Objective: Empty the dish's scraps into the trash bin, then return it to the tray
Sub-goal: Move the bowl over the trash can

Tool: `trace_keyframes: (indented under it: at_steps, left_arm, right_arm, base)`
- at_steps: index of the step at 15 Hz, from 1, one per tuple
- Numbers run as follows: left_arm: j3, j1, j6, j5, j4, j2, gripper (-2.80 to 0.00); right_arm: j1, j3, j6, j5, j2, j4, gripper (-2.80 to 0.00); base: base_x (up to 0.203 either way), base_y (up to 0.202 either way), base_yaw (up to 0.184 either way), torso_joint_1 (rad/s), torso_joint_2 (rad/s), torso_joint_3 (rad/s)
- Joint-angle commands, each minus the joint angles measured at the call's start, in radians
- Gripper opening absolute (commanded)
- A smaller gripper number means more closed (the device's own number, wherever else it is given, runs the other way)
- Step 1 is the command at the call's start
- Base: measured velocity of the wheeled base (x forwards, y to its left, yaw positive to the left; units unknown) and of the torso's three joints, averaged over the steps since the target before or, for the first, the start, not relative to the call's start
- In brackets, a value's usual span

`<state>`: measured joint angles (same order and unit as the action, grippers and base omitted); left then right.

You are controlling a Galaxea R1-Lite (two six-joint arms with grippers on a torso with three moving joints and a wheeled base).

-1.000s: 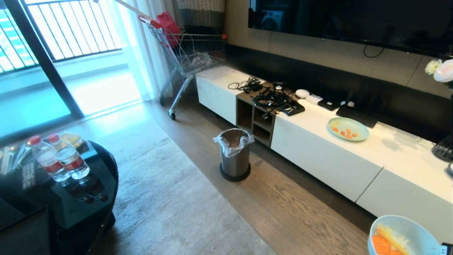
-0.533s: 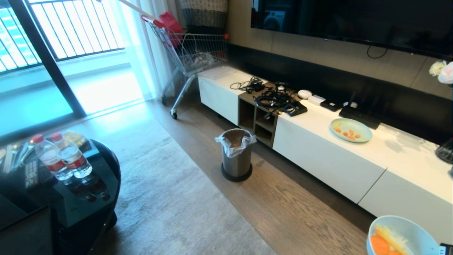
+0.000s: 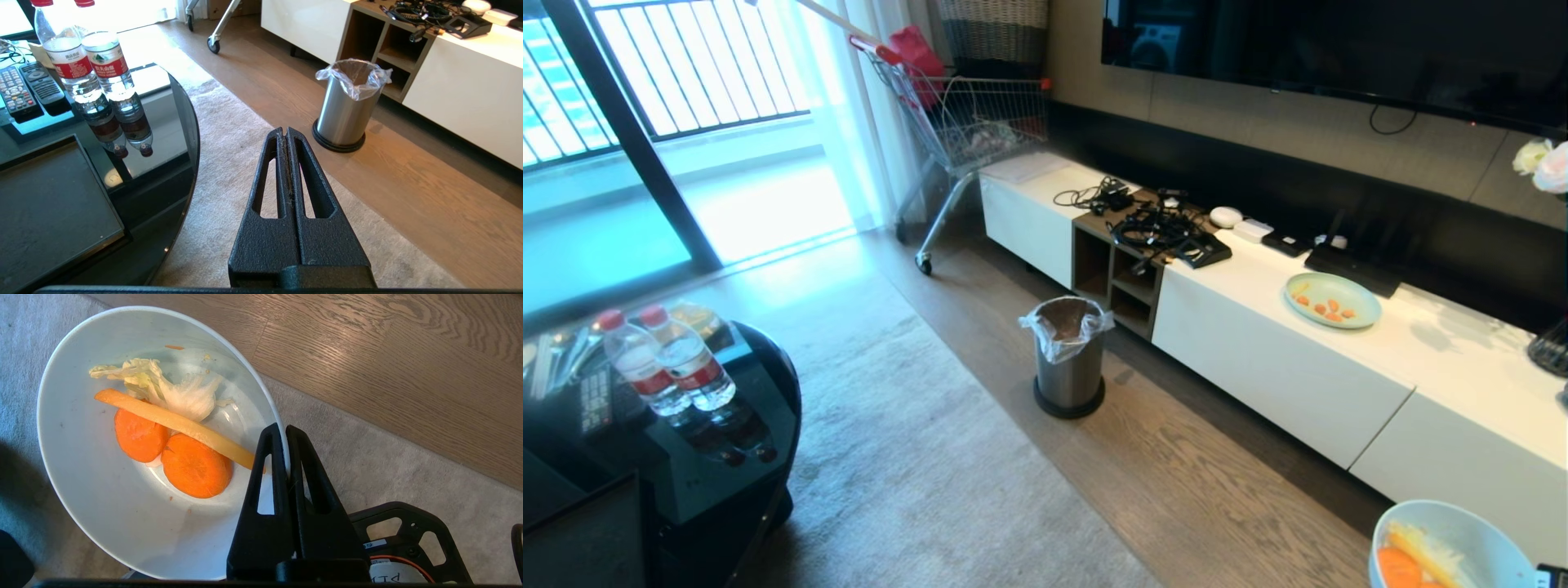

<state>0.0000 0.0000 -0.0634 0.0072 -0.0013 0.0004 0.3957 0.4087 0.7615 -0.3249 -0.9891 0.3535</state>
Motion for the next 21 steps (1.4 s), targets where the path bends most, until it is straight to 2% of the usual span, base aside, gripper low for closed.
trace_keyframes:
  at_steps: [1,8,21]
  left_arm:
    - [0.0,0.0,0.0,0.0,0.0,0.0,-2.8]
    - [0.0,0.0,0.001,0.0,0.0,0.0,-2.8]
    - [0.0,0.0,0.001,0.0,0.0,0.0,-2.8]
  right_arm:
    - [0.0,-0.001,0.003,-0.002,0.0,0.001,-2.8]
    - [0.0,0.001,0.001,-0.003,0.007,0.004,-2.8]
    - [0.002,-0.002,0.001,-0.002,0.0,0.002,-2.8]
  base:
    - [0.0,0.0,0.0,0.0,0.0,0.0]
    - [0.016,0.0,0.0,0.0,0.0,0.002]
    - [0.184,0.0,0.001,0.004,0.0,0.002]
